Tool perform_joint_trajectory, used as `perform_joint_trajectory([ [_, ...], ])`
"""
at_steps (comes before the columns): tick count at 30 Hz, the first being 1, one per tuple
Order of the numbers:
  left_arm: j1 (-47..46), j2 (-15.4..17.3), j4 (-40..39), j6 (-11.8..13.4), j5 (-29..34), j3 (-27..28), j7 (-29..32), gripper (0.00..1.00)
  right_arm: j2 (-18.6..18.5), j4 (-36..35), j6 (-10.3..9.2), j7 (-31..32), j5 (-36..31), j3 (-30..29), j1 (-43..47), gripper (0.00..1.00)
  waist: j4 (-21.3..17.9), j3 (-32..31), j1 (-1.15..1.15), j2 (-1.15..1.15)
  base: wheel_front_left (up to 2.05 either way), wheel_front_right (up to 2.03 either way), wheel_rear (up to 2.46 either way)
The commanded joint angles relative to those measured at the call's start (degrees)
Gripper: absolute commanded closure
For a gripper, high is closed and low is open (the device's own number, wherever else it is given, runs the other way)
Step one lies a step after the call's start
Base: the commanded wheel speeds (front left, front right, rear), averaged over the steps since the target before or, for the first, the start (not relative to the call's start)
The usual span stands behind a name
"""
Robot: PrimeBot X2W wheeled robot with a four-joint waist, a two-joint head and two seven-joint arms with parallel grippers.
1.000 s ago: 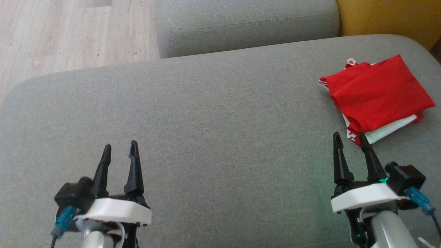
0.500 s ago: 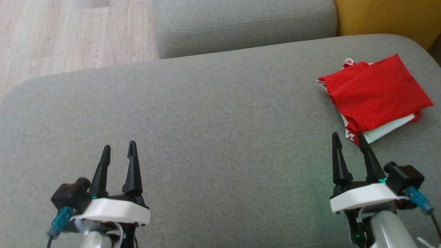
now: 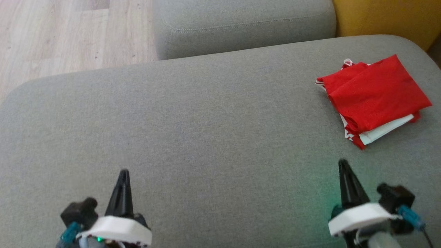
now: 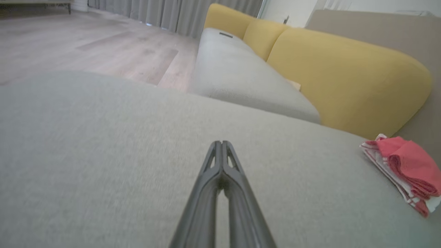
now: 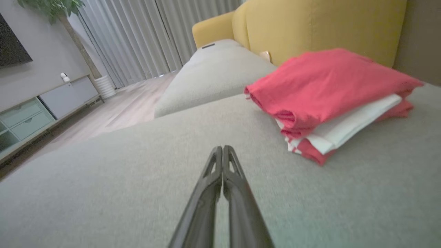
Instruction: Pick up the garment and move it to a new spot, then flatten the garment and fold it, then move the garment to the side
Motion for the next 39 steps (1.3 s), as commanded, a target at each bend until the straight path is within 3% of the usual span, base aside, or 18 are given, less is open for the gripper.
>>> perform_joint_trajectory([
  [1,-1.2,0.0,-1.3,-0.2,-1.5,0.2,0.3,1.00,0.0,-1.4,0.00,0.4,1.6,-0.2,-1.2,1.00,0.1,0.0,0.00,0.00,0.00,0.00,0.00],
  [39,-3.8,0.7,0.1,-2.9,-23.0,4.1,6.1,1.00,-0.2,-3.8,-0.02,6.5,24.4,-3.1,-1.9,1.00,0.9,0.2,0.00,0.00,0.00,0.00,0.00],
])
